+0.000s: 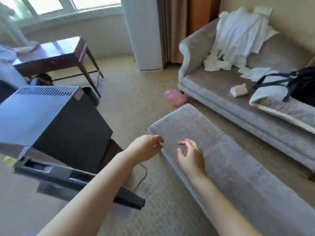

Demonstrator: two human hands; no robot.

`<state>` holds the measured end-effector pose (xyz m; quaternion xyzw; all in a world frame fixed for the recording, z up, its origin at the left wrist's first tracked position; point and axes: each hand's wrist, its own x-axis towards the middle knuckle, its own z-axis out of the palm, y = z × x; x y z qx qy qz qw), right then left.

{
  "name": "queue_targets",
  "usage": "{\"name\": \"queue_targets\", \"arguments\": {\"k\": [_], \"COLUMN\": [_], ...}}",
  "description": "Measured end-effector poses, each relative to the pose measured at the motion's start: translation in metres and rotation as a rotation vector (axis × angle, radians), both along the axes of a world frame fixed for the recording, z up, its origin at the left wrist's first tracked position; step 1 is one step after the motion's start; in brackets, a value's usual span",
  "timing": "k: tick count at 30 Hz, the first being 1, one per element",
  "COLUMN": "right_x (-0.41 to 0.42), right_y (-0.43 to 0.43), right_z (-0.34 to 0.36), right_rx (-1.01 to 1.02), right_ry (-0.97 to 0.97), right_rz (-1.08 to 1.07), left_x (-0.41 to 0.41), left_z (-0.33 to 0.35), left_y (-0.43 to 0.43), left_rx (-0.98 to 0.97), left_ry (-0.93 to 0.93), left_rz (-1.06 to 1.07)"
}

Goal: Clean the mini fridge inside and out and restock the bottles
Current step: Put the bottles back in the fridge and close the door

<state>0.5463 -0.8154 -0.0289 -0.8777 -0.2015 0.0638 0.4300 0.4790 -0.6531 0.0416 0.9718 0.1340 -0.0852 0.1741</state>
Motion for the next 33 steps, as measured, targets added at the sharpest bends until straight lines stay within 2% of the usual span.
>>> {"name": "queue_targets", "arguments": {"k": [5, 11, 14, 19, 24, 28, 33], "right_x": [-0.078, -0.240, -0.316, -0.399, -0.438, -0.442, -0.438], "right_y": [0.104, 0.221, 0.272, 0.333, 0.386, 0.429, 0.500], "right_z": [0.064, 0.109, 0.112, 0.085, 0.062, 0.033, -0.016], "right_rx": [0.099, 0.181, 0.174, 0.045, -0.072, -0.135, -0.236], "right_ry": [-0.132, -0.252, -0.272, -0.166, -0.106, -0.081, 0.065], "right_rz": [0.272, 0.582, 0.693, 0.756, 0.801, 0.780, 0.721], "left_x": [-0.119, -0.308, -0.398, -0.509, -0.558, -0.565, -0.562], "left_z": [0.049, 0.081, 0.082, 0.058, 0.018, -0.021, -0.053], "left_y": [0.080, 0.180, 0.226, 0.276, 0.324, 0.365, 0.446], "left_rx": [0.066, 0.114, 0.125, 0.052, 0.005, -0.067, -0.099], "left_ry": [-0.154, -0.259, -0.289, -0.258, -0.271, -0.254, -0.286], "left_rz": [0.218, 0.420, 0.531, 0.647, 0.736, 0.755, 0.788]}}
